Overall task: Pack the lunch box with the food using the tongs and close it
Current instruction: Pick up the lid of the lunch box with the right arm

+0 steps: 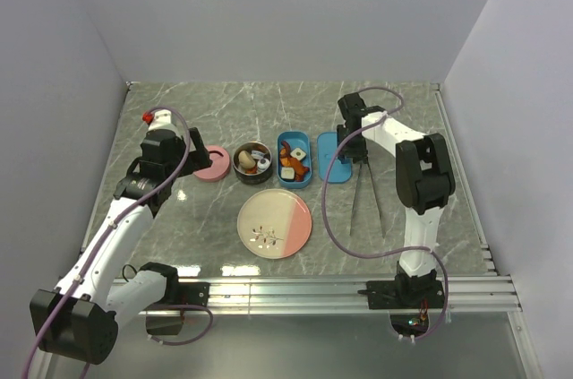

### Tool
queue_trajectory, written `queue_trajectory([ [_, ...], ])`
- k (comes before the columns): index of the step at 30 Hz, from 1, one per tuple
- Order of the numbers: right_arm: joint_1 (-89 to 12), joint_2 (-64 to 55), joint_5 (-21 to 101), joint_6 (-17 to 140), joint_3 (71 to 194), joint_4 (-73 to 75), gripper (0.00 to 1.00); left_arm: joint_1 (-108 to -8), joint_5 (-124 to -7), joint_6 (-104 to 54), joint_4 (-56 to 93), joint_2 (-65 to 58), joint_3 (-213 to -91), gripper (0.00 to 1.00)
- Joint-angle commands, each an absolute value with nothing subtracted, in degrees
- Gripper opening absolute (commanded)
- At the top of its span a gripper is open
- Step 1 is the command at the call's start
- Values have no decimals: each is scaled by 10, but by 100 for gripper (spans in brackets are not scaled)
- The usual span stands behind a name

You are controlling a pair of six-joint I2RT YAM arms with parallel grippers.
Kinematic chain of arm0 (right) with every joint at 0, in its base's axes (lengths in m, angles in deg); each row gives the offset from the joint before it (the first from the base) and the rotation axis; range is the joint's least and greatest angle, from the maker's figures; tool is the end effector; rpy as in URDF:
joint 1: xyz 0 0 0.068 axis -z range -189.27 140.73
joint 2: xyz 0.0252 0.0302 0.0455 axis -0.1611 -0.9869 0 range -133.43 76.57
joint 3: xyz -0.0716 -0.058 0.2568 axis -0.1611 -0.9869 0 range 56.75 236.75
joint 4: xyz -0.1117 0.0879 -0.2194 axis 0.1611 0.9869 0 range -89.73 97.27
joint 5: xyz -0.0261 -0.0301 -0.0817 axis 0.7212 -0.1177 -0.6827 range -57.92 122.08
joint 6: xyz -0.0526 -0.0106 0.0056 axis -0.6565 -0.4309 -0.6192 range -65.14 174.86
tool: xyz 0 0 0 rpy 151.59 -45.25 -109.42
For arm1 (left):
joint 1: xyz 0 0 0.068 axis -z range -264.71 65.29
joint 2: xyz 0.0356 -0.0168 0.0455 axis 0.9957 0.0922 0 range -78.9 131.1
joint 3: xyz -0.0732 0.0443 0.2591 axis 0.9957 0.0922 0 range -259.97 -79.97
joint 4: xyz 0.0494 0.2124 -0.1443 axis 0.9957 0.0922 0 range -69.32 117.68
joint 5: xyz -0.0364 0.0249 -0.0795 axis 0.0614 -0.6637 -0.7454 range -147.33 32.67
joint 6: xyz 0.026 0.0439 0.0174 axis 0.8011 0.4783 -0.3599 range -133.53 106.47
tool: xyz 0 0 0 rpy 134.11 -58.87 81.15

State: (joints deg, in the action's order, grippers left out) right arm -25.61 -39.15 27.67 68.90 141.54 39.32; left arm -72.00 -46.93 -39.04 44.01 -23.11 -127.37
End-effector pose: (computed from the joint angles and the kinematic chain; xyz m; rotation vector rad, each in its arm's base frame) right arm 0.3971 0.1135 0.1740 -0.0371 2.7843 0.0252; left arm 0.2115 -0.0412 0.2981 -0.3430 2.0933 -0.2044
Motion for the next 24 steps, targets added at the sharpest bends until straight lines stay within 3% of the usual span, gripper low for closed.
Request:
queue_trajectory([
  [1, -254, -412, 292, 677, 1440, 406, 47, -722, -477, -380, 418, -228, -1299, 100],
  [9, -253, -431, 319, 666, 1439, 425, 43, -726, -480, -383, 413, -227, -1296, 99],
  [24, -239, -454, 345, 680, 1459, 483, 5, -728, -486, -387, 406, -233, -1290, 99],
])
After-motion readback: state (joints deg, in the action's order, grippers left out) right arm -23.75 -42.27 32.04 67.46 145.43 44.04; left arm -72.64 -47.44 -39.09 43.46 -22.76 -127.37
